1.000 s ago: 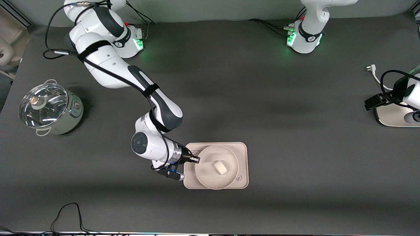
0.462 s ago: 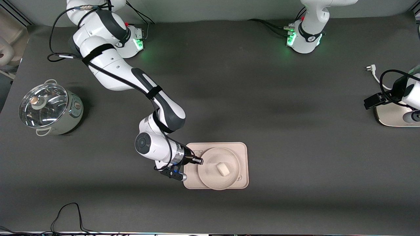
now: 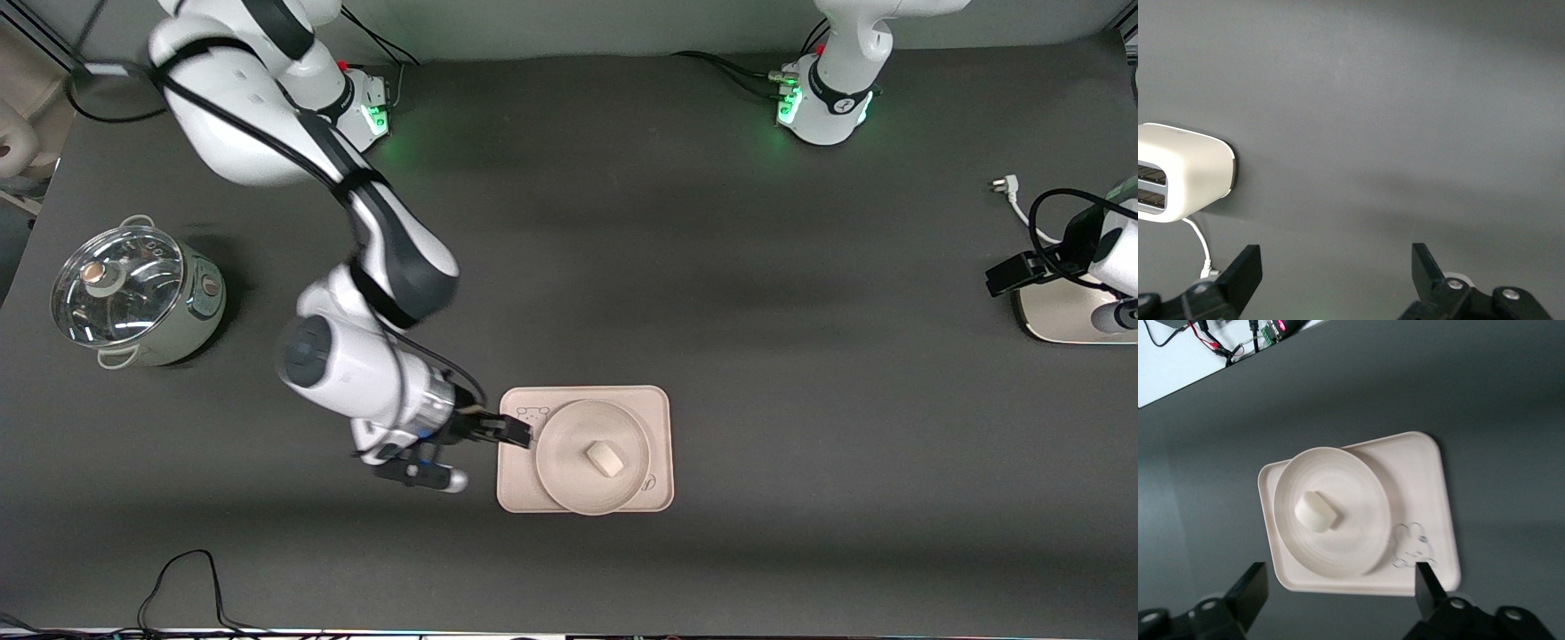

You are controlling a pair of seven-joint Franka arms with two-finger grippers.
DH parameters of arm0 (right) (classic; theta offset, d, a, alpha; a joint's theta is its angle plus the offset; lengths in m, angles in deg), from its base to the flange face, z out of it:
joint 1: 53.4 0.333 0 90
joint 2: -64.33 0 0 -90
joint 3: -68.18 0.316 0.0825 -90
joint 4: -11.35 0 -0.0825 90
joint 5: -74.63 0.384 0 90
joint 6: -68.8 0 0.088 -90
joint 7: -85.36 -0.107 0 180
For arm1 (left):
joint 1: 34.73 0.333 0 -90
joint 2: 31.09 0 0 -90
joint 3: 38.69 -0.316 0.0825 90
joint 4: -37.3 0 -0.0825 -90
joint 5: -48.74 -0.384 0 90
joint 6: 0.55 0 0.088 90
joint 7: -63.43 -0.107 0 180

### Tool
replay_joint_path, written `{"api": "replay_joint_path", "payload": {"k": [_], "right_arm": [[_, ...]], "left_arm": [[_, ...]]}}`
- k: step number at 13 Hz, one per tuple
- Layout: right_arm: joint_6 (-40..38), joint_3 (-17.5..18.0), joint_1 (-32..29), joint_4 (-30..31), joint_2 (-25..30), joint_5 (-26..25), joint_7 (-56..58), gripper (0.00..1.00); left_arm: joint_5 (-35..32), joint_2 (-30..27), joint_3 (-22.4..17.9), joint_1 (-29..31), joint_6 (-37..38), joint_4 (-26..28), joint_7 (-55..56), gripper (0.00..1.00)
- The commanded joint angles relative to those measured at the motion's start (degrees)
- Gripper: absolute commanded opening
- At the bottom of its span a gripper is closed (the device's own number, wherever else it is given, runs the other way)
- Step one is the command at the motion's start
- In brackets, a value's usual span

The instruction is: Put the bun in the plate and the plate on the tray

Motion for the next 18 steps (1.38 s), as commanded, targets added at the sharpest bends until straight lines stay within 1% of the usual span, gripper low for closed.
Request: {"api": "replay_joint_path", "payload": {"k": [1,2,3,4,5,6,7,8,10,11,12,13,18], "right_arm": [[-9.06,-1.93,-3.47,5.86,10.25,-0.56,4.27,1.00],[-12.93,-4.55,-3.31,7.08,13.76,-0.56,5.49,1.00],[-16.10,-6.58,-3.39,9.71,17.71,-0.64,8.29,1.00],[-17.61,-9.30,-3.48,14.08,22.45,-0.47,11.62,1.00],[-17.54,-12.19,-3.22,20.65,28.16,-0.12,13.74,1.00],[-16.93,-13.01,-3.04,27.77,33.96,-0.38,14.02,1.00],[-16.57,-13.28,-3.39,33.76,39.15,-0.99,14.11,1.00],[-16.57,-14.24,-4.87,37.56,42.51,-1.69,14.29,1.00],[-16.92,-17.22,-6.20,41.01,46.13,-2.05,20.67,1.00],[-17.09,-18.36,-6.12,42.15,47.45,-2.49,21.58,1.00],[-17.36,-18.29,-6.12,42.60,48.68,-6.14,21.58,1.00],[-18.49,-18.29,-6.12,42.60,49.04,-8.79,21.32,1.00],[-19.56,-18.47,-6.12,42.43,49.22,-9.26,20.97,1.00]], "left_arm": [[0.00,-0.80,0.36,-0.83,0.78,-0.88,0.42,1.00],[0.09,-0.88,0.36,-0.82,0.69,-0.88,0.42,1.00],[0.09,-0.88,0.36,-0.82,0.43,-1.05,0.33,1.00],[0.09,-0.88,0.36,-0.82,0.25,-1.40,0.24,1.00],[0.27,-0.88,0.36,-0.82,0.25,-1.58,0.15,1.00],[0.27,-1.15,0.44,-0.82,0.34,-1.58,0.15,1.00],[0.36,-1.32,0.44,-0.82,0.25,-2.71,-0.02,1.00],[0.36,-1.15,0.36,-0.82,1.12,-3.77,-0.46,1.00],[0.27,-1.06,0.44,-1.00,0.78,-4.13,-0.55,1.00],[0.44,-0.71,0.44,-1.00,0.43,-4.57,-0.55,1.00],[0.44,-0.80,0.53,-1.17,0.25,-4.66,-0.29,1.00],[0.53,-0.71,0.53,-1.09,0.25,-5.18,-0.02,1.00],[0.80,-0.27,0.44,-0.91,0.34,-5.62,0.07,1.00]]}}
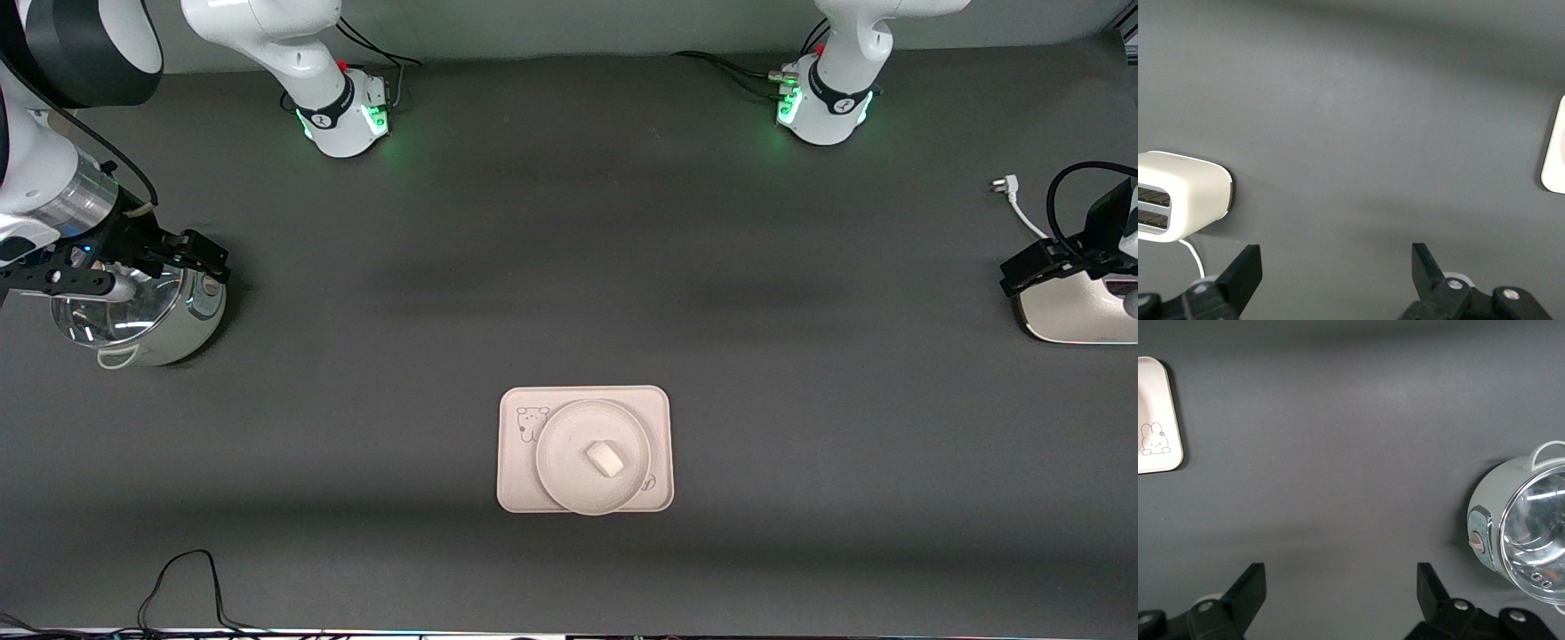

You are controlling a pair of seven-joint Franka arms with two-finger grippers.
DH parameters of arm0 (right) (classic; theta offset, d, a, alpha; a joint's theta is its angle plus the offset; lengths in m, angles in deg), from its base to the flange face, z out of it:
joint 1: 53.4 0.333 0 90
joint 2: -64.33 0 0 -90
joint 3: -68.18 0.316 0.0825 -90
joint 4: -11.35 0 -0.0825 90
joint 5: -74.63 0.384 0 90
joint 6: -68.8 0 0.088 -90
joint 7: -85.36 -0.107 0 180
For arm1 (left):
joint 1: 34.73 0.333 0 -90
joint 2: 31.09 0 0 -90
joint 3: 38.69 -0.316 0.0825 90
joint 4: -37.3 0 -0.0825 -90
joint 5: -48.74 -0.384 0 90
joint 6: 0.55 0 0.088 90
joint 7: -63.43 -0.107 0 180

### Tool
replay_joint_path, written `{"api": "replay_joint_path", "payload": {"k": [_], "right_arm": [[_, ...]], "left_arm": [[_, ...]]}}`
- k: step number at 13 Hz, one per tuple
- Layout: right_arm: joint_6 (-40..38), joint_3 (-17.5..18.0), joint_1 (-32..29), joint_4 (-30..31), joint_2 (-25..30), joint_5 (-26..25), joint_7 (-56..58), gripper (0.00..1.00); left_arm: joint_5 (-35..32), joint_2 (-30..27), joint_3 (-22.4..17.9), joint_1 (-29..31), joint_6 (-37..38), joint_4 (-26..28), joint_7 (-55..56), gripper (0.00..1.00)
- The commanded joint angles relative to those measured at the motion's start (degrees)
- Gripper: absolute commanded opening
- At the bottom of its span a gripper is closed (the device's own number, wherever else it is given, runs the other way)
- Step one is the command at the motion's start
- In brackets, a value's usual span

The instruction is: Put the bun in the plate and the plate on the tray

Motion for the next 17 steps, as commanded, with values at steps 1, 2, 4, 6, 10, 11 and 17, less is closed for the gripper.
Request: {"api": "replay_joint_path", "payload": {"k": [1,2,4,6,10,11,17], "right_arm": [[-0.15,0.11,0.26,0.85,1.17,-1.41,0.25,1.00],[-0.24,0.11,0.26,0.85,1.17,-1.41,0.25,1.00],[-0.06,0.03,0.26,0.93,1.08,-1.33,0.25,1.00],[0.20,0.03,0.35,0.76,0.82,-1.24,0.25,1.00],[-0.06,0.29,1.67,0.67,0.90,-0.97,0.16,1.00],[-0.23,0.03,2.80,0.50,1.16,-0.97,0.16,1.00],[-2.17,0.03,3.69,0.49,3.28,-0.80,0.51,1.00]], "left_arm": [[0.00,0.13,-0.54,-0.22,0.96,-0.88,-0.56,1.00],[-0.09,0.12,-0.63,-0.05,1.14,-0.97,-0.57,1.00],[0.08,0.12,-0.81,0.22,0.97,-1.23,-0.57,1.00],[0.17,-0.05,-0.90,0.31,1.41,-1.32,-0.57,1.00],[0.52,0.04,-0.55,-0.48,1.41,-0.88,-0.57,1.00],[0.61,0.12,-0.11,-0.83,1.41,-0.97,0.04,1.00],[1.57,0.12,1.56,-1.28,2.55,-0.70,-0.39,1.00]]}}
